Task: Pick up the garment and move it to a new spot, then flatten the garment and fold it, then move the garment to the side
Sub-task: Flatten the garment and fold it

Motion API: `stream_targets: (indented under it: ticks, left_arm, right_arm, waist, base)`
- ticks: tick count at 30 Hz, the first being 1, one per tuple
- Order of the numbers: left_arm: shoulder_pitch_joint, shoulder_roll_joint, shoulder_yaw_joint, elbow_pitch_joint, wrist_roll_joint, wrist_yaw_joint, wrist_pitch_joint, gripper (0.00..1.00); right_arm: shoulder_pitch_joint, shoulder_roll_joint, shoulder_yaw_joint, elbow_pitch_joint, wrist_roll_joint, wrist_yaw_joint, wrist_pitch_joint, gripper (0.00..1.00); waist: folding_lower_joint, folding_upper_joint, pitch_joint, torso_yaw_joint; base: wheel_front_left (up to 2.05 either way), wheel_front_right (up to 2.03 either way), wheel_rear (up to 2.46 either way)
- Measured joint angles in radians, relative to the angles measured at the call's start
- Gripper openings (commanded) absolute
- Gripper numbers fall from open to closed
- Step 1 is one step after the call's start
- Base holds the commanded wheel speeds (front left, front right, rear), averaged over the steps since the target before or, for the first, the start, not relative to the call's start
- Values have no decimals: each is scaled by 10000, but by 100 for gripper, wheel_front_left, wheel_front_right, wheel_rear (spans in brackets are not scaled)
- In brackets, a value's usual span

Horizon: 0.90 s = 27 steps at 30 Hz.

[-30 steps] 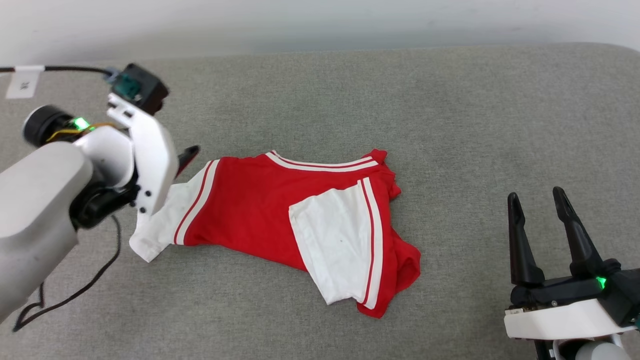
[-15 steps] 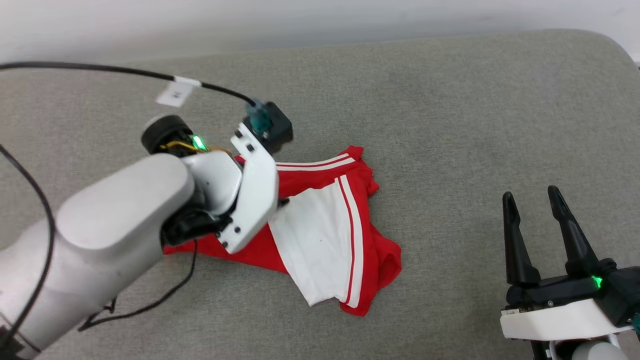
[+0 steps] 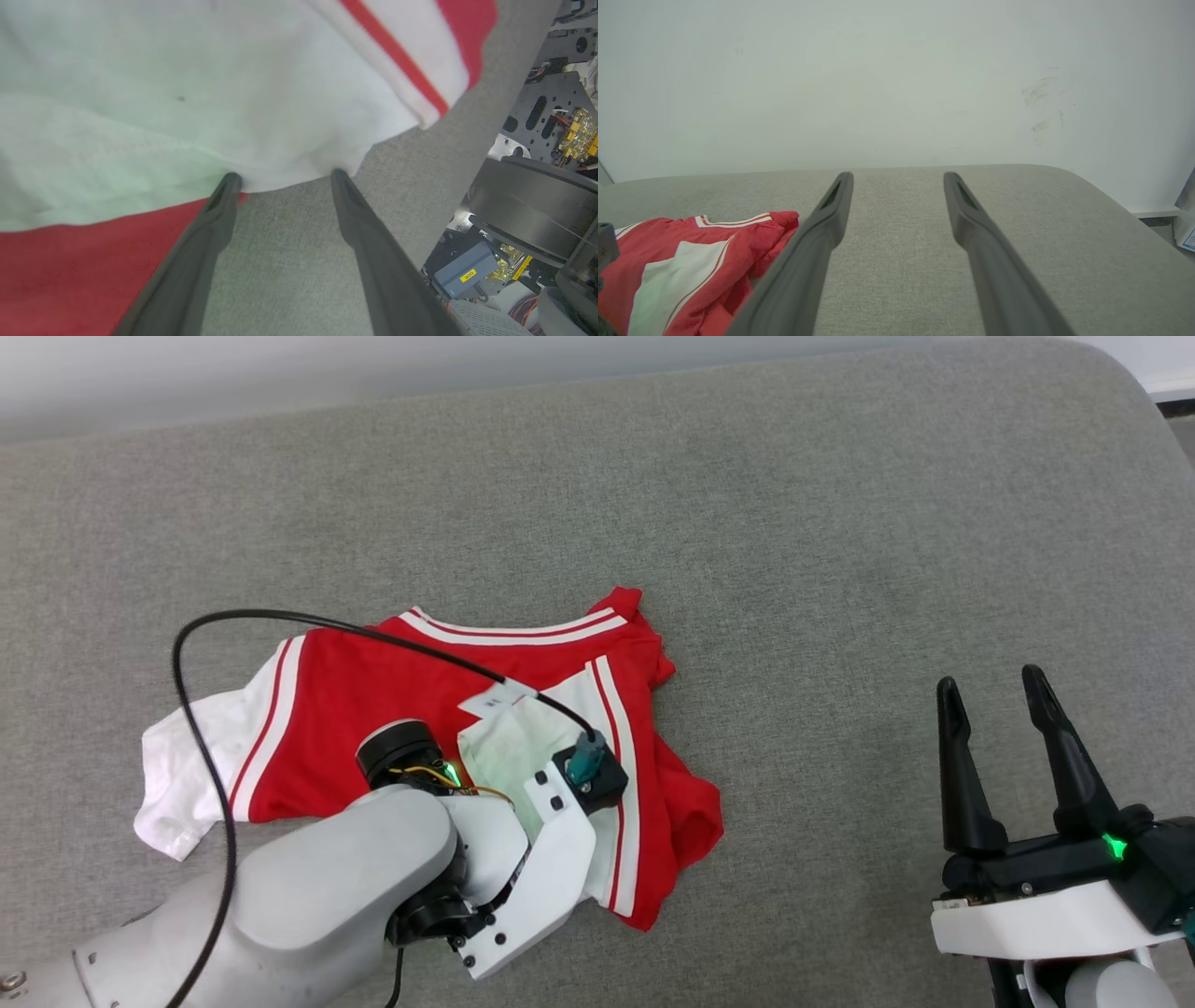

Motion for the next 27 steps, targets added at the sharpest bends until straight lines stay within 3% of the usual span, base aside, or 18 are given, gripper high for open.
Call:
stream_targets:
  ticks: [4,5,6,7,16,23,27]
  left_arm:
    - [298,-150,98,75,466,0,232,100]
    - [334,-182,119,150,458,0,174,68]
    - [345,-207,123,180,518,-2,100,30]
    - [345,-236,113,230,587,-2,-75,0]
    - [-135,-382,-21,278,-111,2,-1779,0]
    - [-1327,-56,40,-428,-568,-2,-3051,0]
    - [-2005,-391,61,-259,-529,-2,-3457,0]
  right_arm:
    - [-44,0,63,-4,4,0,0,100]
    - [-57,0,58,-4,4,0,0,100]
    - [-65,0,56,-4,4,0,0,100]
    - [-66,0,44,-2,4,0,0,100]
    - [-8,0,-36,77,17,0,0,100]
    - [72,0,-33,77,81,0,0,100]
    - [39,-2,27,12,146,-2,0,100]
  waist:
    - [0,0,125,-96]
    - [0,0,143,-103]
    - [0,0,148,-104]
    - [0,0,147,-98]
    - [0,0,-193,132]
    - [0,0,-442,161]
    - [0,0,-310,-18]
  base:
    - [0,0,0]
    - [0,0,0]
    - [0,0,0]
    - [0,0,0]
    - [0,0,0]
    - [0,0,0]
    - [0,0,0]
